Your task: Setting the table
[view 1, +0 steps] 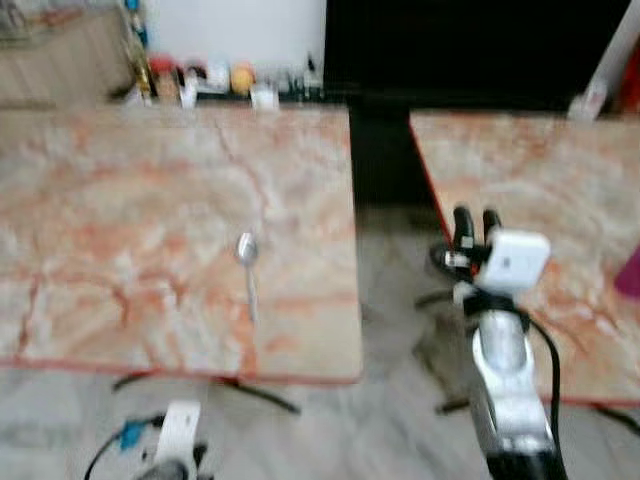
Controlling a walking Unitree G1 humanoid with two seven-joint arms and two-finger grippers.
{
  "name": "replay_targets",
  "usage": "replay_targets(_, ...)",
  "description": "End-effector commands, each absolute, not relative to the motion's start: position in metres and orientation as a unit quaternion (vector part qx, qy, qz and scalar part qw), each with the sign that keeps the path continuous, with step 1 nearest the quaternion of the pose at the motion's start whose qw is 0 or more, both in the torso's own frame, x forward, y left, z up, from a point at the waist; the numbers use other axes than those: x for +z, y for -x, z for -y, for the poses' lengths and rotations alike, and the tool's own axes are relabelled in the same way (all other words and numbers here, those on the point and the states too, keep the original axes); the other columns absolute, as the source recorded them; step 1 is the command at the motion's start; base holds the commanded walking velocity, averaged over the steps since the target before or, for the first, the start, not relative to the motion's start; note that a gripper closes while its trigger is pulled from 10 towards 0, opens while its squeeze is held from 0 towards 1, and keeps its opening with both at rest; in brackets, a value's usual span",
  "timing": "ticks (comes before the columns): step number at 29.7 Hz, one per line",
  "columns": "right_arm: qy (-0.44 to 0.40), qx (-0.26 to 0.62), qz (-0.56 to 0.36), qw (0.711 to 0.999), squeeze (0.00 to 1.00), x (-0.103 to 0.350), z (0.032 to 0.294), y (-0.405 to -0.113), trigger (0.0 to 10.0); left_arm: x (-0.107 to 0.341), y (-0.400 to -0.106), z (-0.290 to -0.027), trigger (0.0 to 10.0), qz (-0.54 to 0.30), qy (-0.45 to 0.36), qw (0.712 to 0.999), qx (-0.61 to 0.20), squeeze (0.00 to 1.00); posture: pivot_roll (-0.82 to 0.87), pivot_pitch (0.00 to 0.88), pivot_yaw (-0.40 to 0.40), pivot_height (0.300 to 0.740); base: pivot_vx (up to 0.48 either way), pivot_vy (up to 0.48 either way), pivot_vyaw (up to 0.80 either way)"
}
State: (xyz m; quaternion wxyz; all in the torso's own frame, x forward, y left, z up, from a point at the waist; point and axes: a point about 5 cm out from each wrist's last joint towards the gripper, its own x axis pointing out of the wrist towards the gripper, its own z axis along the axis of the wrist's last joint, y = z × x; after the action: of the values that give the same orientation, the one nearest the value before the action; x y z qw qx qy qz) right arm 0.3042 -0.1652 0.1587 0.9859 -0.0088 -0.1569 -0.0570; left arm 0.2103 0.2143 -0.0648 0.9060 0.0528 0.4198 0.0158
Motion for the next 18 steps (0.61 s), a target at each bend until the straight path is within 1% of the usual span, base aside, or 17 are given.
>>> replay_targets(1, 0.005, -0.050, 0.166, 0.985, 0.00, 0.1638, 0.1604, -0.3051, 10.0, -0.0632, -0.2107, -0.2215, 10.0, -0.422, -0.063, 0.904, 0.021, 0.00, 0.08, 0.000, -0.037, 0.740, 0.000, 0.480, 0.00)
replay_targets(18, -0.001, -0.048, 0.158, 0.986, 0.00, 0.1633, 0.1583, -0.3078, 10.0, -0.0610, -0.2146, -0.2210, 10.0, -0.417, -0.060, 0.907, 0.022, 0.00, 0.09, 0.000, -0.037, 0.740, 0.000, 0.480, 0.00)
